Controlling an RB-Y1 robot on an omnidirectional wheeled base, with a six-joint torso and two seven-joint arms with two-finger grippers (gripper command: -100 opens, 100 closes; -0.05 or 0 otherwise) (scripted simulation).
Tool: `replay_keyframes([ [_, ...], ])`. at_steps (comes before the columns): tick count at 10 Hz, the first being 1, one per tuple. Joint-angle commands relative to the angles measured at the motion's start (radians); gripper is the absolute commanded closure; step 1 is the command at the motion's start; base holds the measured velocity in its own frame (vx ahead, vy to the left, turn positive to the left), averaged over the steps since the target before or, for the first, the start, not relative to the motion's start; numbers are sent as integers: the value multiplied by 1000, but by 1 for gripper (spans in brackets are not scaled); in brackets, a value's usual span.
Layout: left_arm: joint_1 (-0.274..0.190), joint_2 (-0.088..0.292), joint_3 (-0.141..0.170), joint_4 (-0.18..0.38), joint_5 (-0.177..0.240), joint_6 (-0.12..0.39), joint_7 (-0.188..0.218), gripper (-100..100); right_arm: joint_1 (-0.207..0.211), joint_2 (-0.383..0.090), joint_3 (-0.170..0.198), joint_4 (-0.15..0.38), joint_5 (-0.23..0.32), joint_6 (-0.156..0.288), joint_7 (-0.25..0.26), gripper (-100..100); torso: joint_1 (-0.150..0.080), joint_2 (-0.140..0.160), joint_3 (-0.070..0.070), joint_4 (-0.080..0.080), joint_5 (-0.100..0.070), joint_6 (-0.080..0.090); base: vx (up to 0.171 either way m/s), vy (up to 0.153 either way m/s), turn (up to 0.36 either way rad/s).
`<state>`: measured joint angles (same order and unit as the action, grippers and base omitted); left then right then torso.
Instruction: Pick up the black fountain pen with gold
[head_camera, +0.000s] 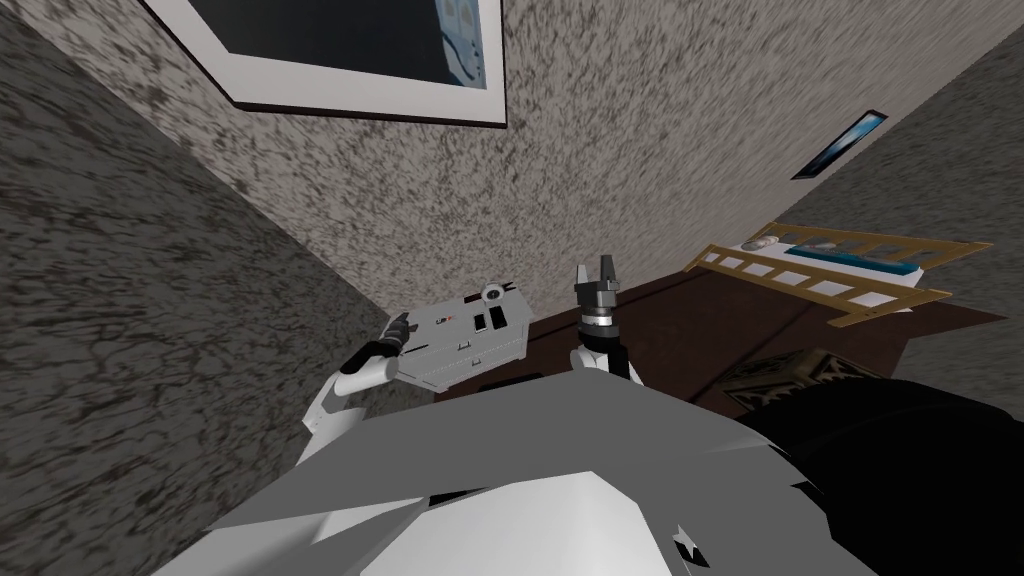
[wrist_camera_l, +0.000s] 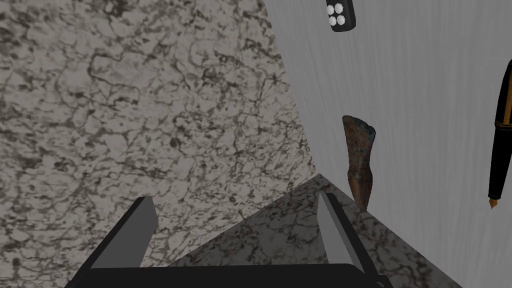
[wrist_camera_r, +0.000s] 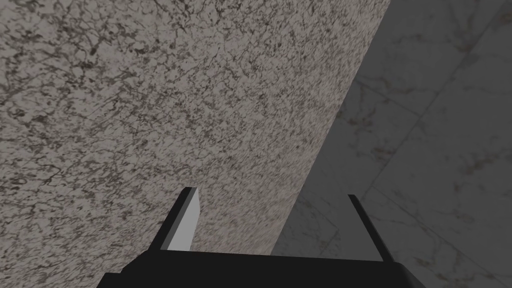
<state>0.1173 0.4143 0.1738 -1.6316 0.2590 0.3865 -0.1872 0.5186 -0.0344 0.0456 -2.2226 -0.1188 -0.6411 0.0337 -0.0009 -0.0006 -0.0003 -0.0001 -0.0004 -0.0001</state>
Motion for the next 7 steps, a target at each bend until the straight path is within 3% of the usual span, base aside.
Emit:
replay_keyframes([
  [1, -14, 9, 2, 33, 12, 48, -1, -100, 0, 0, 0, 0, 0, 0, 0, 0, 0, 0, 0, 0, 0, 0, 15, -20, -26],
  [4, -71, 43, 17, 114, 52, 143, -3, -100, 0, 0, 0, 0, 0, 0, 0, 0, 0, 0, 0, 0, 0, 0, 20, -28, -31],
  [6, -71, 43, 17, 133, 52, 175, -3, -100, 0, 0, 0, 0, 0, 0, 0, 0, 0, 0, 0, 0, 0, 0, 8, -9, -12],
  [7, -101, 59, 23, 184, 71, 215, -4, -100, 0, 0, 0, 0, 0, 0, 0, 0, 1, 0, 0, 0, 0, -1, 12, -14, -41],
])
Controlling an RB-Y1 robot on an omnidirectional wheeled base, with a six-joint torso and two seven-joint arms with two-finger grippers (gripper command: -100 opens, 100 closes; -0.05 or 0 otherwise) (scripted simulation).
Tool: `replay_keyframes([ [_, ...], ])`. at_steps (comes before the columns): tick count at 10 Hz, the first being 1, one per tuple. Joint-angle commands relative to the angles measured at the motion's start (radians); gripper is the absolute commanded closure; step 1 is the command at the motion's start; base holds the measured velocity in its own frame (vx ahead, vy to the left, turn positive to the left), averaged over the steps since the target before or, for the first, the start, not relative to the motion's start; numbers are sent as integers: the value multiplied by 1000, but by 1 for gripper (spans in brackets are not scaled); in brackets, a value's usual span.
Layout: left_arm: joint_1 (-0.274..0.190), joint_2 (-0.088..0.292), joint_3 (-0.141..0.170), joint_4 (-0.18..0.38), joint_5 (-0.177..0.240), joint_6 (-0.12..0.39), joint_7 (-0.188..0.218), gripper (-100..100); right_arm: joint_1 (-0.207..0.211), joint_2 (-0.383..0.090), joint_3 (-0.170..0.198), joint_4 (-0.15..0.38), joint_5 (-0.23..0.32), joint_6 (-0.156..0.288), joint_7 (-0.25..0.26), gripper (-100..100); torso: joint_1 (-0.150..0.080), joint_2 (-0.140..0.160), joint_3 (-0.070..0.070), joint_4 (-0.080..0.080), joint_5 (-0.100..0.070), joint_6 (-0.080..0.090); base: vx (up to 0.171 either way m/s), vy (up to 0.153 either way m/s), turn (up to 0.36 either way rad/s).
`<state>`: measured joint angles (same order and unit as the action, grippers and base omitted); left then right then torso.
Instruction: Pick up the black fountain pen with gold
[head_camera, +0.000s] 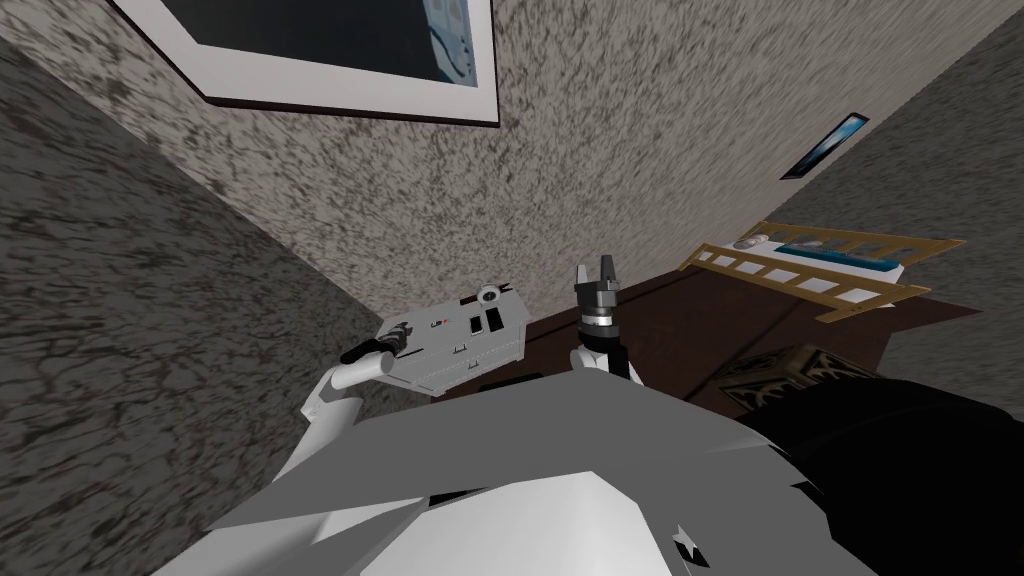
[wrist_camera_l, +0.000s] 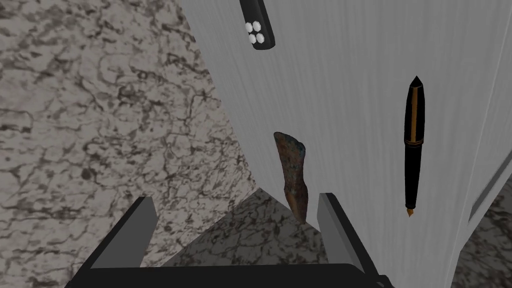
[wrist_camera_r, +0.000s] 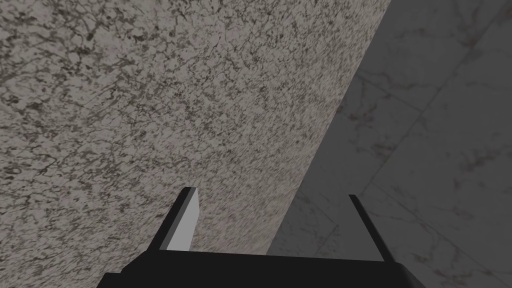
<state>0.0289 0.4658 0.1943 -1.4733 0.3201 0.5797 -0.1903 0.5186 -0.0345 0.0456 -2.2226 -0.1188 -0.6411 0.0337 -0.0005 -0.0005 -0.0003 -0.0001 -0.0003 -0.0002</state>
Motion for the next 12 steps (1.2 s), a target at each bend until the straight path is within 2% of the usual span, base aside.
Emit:
replay_keyframes([
  [1, -13, 8, 3, 25, 10, 43, -1, -100, 0, 0, 0, 0, 0, 0, 0, 0, 0, 0, 0, 0, 0, 0, 13, -14, -24],
  [2, -43, 24, 8, 70, 28, 74, -2, -100, 0, 0, 0, 0, 0, 0, 0, 0, 0, 0, 0, 0, 0, 0, 20, -15, -35],
  [3, -43, 24, 8, 76, 28, 100, -2, -100, 0, 0, 0, 0, 0, 0, 0, 0, 0, -1, 0, 0, 0, 0, 19, -10, -21],
  [4, -73, 40, 12, 117, 45, 131, -3, -100, 0, 0, 0, 0, 0, 0, 0, 0, 0, 0, 0, 0, 0, 0, 24, -12, -37],
  [6, -73, 40, 12, 127, 45, 162, -3, -100, 0, 0, 0, 0, 0, 0, 0, 0, 0, -1, 0, 0, 0, 0, 15, -4, -7],
  [7, -103, 56, 15, 170, 62, 205, -4, -100, 0, 0, 0, 0, 0, 0, 0, 0, 1, 0, 0, 0, 0, 0, 12, -6, -39],
  [8, -103, 56, 15, 177, 62, 219, -4, -100, 0, 0, 0, 0, 0, 0, 0, 0, 0, 0, 0, 0, 0, 0, 16, -3, -21],
  [9, -132, 72, 17, 219, 78, 255, -5, -100, 0, 0, 0, 0, 0, 0, 0, 0, 1, 0, 0, 0, 0, 0, 26, -4, -37],
  [10, -132, 72, 17, 227, 78, 273, -5, -100, 0, 0, 0, 0, 0, 0, 0, 0, 1, -1, 0, 0, 0, 0, 23, 0, -16],
  [11, -160, 87, 19, 274, 92, 304, -6, -100, 0, 0, 0, 0, 0, 0, 0, 0, 1, -1, 0, 0, 0, 0, 24, 0, -31],
  [12, -160, 87, 19, 276, 92, 326, -6, -100, 0, 0, 0, 0, 0, 0, 0, 0, 1, -1, 0, 0, 0, 0, 21, 1, -21],
])
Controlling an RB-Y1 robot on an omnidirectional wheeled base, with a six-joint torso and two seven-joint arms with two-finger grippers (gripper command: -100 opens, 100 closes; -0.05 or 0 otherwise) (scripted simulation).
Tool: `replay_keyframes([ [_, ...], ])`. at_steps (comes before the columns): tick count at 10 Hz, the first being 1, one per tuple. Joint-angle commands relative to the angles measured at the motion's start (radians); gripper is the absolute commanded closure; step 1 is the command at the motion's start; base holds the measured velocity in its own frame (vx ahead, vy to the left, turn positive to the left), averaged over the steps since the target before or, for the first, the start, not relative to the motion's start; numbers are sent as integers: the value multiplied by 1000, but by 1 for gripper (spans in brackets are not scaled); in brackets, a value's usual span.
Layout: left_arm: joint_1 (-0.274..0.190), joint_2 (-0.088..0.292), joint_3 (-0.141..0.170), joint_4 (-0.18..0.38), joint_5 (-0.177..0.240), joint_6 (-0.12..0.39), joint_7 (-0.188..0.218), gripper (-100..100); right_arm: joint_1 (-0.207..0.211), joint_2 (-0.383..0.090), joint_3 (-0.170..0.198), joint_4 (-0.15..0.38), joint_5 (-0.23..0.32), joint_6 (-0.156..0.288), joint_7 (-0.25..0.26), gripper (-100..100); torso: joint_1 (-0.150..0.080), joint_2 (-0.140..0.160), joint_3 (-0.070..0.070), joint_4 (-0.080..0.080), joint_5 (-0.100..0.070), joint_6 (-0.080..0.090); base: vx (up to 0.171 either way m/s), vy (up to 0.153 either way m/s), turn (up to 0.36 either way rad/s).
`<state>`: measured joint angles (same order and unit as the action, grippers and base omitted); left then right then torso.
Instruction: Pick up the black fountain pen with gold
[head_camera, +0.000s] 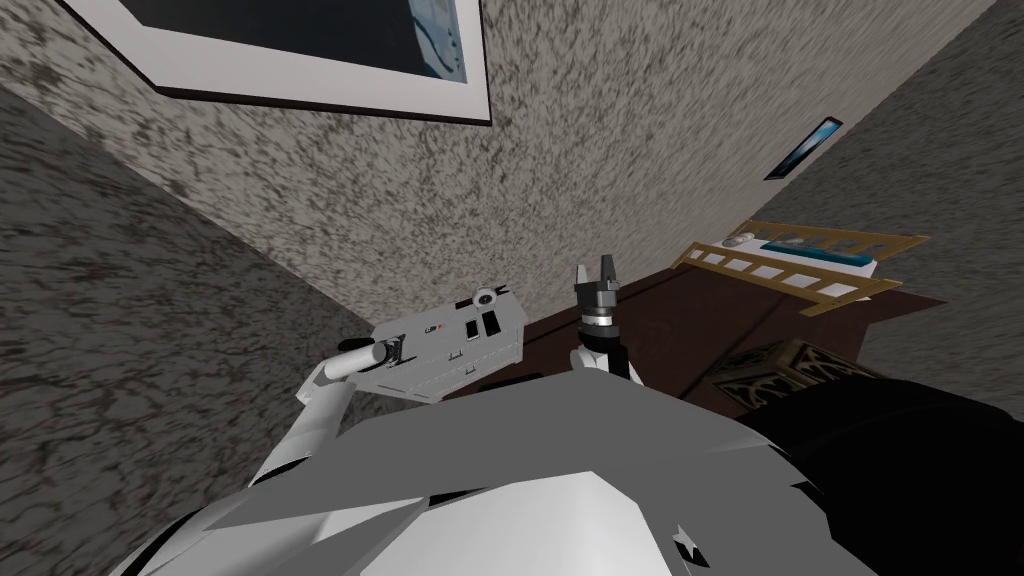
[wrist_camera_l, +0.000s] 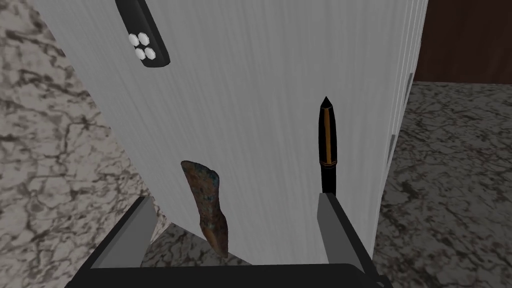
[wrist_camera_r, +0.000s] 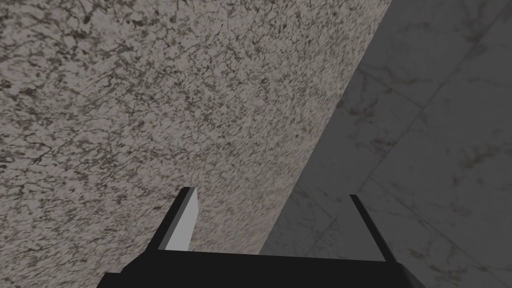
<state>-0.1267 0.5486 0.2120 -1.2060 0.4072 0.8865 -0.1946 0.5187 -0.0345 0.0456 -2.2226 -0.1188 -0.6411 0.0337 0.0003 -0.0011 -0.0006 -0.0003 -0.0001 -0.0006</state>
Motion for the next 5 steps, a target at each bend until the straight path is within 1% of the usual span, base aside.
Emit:
replay_keyframes([
  [1, -31, 20, 2, 50, 20, 50, -3, -100, 0, 0, 0, 0, 0, 0, 0, 0, 0, 0, 0, 0, 0, 0, 27, 3, -30],
  [2, -31, 20, 2, 57, 20, 69, -3, -100, 0, 0, 0, 0, 0, 0, 0, 0, 0, 0, 0, 0, 0, 0, 20, 5, -16],
  [3, -56, 34, 2, 103, 33, 98, -3, -100, 0, 0, 0, 0, 0, 0, 0, 0, 0, 0, 0, 0, 0, 0, 24, 7, -34],
  [4, -56, 34, 2, 103, 33, 116, -3, -100, 0, 0, 0, 0, 0, 0, 0, 0, 0, 0, 0, 0, 0, 0, 21, 6, -15],
  [5, -80, 47, 1, 142, 45, 151, -4, -100, 0, 0, 0, 0, 0, 0, 0, 0, 0, 0, 0, 0, 0, 0, 27, 0, -23],
])
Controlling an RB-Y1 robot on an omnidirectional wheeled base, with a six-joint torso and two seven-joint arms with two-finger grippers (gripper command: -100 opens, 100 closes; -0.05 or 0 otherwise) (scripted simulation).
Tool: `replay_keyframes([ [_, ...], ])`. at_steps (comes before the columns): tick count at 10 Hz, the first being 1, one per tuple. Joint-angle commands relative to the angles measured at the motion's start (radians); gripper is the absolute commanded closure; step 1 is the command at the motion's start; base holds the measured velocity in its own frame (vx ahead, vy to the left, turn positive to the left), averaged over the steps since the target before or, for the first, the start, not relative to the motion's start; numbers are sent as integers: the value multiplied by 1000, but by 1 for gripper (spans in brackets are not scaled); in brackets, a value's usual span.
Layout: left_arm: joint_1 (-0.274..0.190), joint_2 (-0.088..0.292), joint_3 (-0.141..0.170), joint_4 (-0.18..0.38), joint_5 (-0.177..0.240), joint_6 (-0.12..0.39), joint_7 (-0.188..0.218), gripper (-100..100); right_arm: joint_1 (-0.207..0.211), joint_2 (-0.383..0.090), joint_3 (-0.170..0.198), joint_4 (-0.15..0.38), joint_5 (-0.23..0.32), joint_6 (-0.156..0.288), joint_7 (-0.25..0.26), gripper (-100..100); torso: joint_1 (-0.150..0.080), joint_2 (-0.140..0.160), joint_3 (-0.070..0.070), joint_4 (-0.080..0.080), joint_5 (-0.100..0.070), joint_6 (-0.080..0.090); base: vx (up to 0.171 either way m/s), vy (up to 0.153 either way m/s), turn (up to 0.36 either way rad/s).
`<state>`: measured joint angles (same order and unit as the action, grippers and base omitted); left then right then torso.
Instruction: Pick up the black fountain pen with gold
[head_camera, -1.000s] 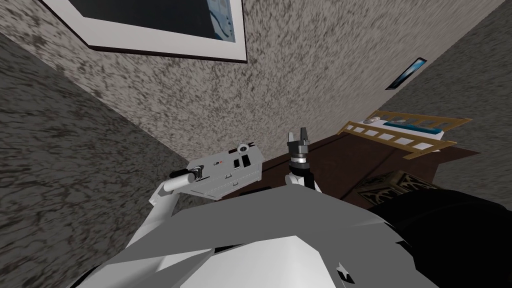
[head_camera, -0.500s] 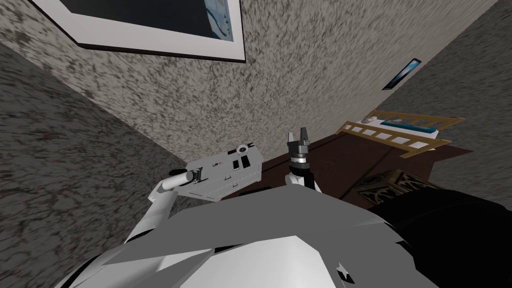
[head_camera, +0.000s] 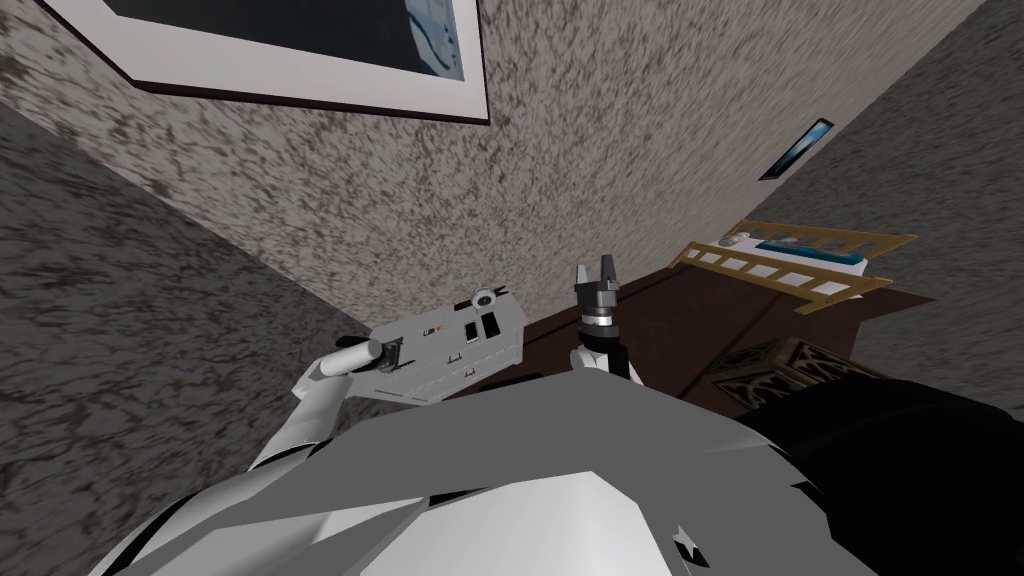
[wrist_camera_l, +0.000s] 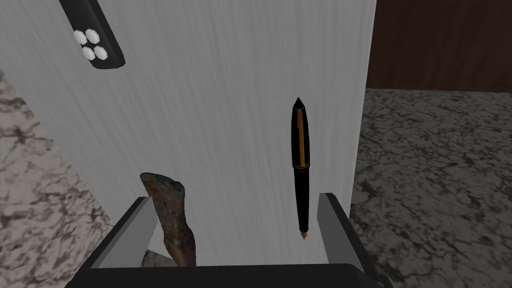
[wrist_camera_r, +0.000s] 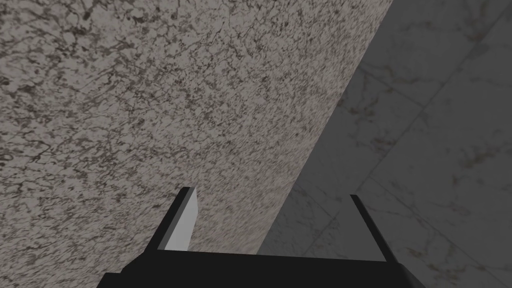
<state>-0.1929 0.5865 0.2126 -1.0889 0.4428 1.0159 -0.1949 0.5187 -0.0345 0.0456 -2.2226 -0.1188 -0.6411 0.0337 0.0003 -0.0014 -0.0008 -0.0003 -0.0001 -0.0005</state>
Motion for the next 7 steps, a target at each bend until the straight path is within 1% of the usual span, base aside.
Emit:
replay_keyframes([
  [1, -14, 9, 1, 31, 10, 31, -4, -100, 0, 0, 0, 0, 0, 0, 0, 0, 0, 0, 0, 0, 0, 0, 22, 3, -18],
  [2, -35, 21, 0, 65, 21, 73, -5, -100, 0, 0, 0, 0, 0, 0, 0, 0, 0, 0, 0, 0, 0, 0, 25, 7, -30],
  [3, -55, 32, -2, 96, 32, 97, -5, -100, 0, 0, 0, 0, 0, 0, 0, 0, 0, 0, 0, 0, 0, 0, 40, 9, -45],
  [4, -55, 32, -2, 113, 32, 111, -5, -100, 0, 0, 0, 0, 0, 0, 0, 0, 1, -1, 0, 0, 0, 0, 31, 14, -14],
  [6, -88, 50, -5, 176, 50, 173, -7, -100, 0, 0, 0, 0, 0, 0, 0, 0, 1, 0, 0, 0, 0, 0, 26, 18, -28],
  [7, -88, 50, -5, 182, 50, 176, -7, -100, 0, 0, 0, 0, 0, 0, 0, 0, 1, 0, 0, 0, 0, 0, 23, 11, -13],
])
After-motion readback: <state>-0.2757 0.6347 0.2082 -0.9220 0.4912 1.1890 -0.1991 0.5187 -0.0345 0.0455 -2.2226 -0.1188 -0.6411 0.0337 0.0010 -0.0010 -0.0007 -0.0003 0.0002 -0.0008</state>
